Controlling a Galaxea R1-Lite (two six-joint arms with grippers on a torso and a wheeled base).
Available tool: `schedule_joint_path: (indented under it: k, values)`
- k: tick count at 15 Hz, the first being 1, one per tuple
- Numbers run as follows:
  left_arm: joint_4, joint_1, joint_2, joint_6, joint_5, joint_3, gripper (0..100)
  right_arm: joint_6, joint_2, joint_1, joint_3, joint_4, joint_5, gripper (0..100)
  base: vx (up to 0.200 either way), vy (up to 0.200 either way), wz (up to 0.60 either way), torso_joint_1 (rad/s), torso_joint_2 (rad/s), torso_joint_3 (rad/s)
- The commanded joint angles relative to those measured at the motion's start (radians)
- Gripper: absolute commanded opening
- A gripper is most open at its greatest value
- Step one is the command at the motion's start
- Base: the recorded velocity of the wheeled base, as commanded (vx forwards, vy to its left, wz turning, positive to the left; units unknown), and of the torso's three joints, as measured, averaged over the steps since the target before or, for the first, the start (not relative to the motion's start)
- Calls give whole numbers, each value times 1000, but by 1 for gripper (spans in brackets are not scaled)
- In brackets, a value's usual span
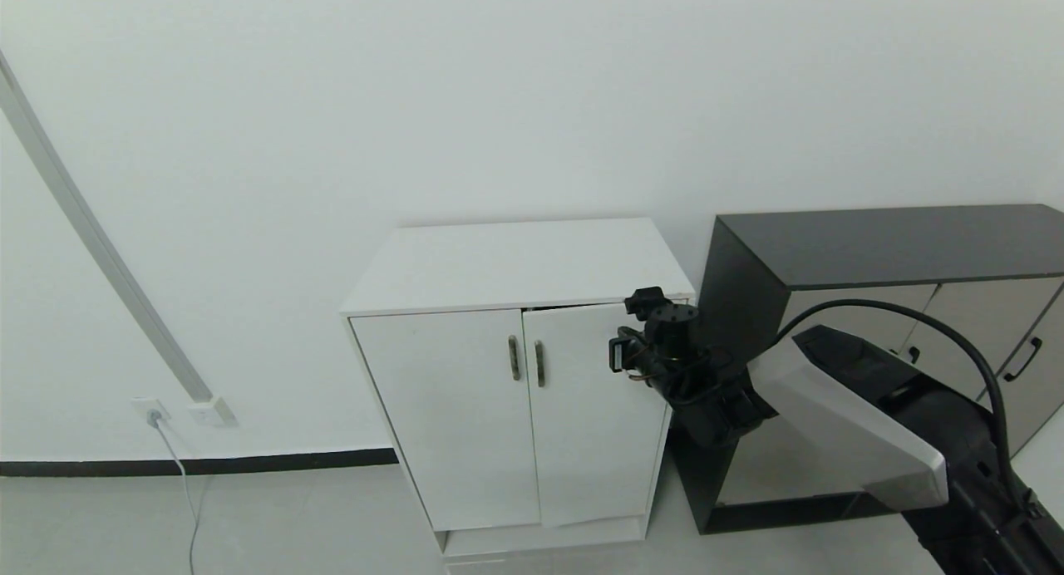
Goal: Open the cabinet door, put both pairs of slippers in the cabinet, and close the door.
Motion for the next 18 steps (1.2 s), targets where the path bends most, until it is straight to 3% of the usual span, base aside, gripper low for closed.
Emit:
schedule_joint_path:
  k: [1,18]
  values:
    - [0,1,1,0,0,0,0,0,2,-2,-9,0,0,0,0,0,0,0,0,0]
    - [0,1,1,0,0,0,0,-2,40,-14,-105,34,-3,0,0,0,0,0,0,0]
